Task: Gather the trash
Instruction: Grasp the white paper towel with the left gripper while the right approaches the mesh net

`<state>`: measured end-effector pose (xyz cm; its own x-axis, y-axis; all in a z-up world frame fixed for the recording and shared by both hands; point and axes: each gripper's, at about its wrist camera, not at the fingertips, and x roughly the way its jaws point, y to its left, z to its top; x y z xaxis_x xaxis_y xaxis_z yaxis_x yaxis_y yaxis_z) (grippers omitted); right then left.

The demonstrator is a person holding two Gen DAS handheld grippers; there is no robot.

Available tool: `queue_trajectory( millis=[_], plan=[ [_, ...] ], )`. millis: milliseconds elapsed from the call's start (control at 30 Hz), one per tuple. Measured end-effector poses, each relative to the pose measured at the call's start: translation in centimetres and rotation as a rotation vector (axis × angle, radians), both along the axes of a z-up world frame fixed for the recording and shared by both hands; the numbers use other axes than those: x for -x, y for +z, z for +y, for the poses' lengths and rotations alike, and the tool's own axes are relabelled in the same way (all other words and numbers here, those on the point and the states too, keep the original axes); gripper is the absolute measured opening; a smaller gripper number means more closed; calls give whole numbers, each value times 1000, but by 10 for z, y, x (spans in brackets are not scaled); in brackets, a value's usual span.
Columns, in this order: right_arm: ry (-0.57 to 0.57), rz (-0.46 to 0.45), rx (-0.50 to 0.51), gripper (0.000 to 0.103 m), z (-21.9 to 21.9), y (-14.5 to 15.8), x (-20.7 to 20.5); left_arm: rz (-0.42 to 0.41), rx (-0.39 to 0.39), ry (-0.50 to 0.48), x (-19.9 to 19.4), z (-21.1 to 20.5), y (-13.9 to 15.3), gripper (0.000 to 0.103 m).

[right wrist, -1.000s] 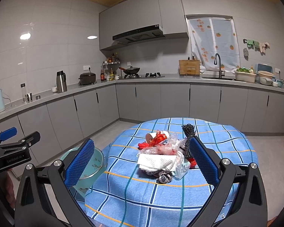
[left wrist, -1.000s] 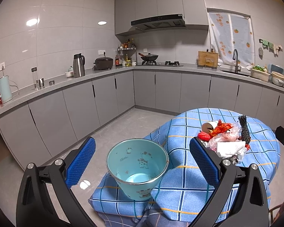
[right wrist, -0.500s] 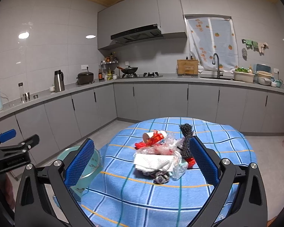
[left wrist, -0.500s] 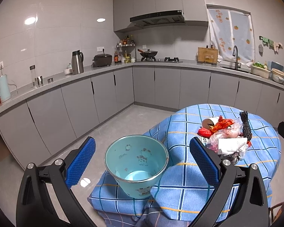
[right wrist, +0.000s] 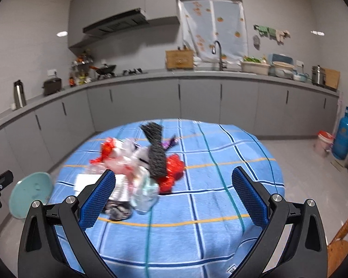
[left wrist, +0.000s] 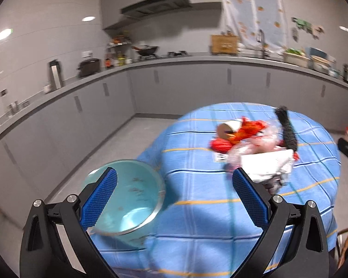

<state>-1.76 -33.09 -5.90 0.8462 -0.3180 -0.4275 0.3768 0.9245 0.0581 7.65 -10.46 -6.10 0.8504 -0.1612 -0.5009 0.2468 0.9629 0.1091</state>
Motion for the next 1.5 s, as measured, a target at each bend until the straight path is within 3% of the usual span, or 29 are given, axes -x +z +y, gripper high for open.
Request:
queue_trajectory(
  millis=[333,667,700,767,800,867,933,1067,1333,1400,1433,1467,1500],
  plan=[
    [-80,60,-32,99,-32,-36,-16,53,-21,-156,-45,-91,-38,98],
    [-57,89,-36,99,-32,-57,-27,143,-40,-226,-62,-122,-73,95],
    [-56,93,-37,99,-32,-58,-27,148,-37,-238,-63,-123,-74,91],
    [-55,97,-39,99,-32,-59,-28,162,-30,-269,-63,-124,-76,69],
    [-56,98,-40,99,-33,-60,-28,170,-24,-284,-63,-124,-77,63],
    [-55,96,-44,99,-33,-61,-28,182,-20,-318,-61,-126,-76,34],
    [-52,94,-44,99,-32,-60,-28,189,-2,-350,-57,-124,-73,18],
    [-50,90,-33,99,-30,-57,-28,171,10,-391,-48,-122,-63,1],
    [-49,83,-41,99,-32,-55,-33,83,31,-375,-43,-105,-36,1],
    [-37,87,-51,99,-32,-56,-35,63,25,-338,-47,-100,-34,7],
    [-32,87,-55,99,-31,-56,-37,65,31,-321,-50,-96,-34,28],
    [-33,86,-54,99,-31,-56,-38,71,34,-298,-53,-94,-36,65],
    [-34,85,-52,99,-31,-56,-38,65,41,-280,-54,-92,-37,76]
  ],
)
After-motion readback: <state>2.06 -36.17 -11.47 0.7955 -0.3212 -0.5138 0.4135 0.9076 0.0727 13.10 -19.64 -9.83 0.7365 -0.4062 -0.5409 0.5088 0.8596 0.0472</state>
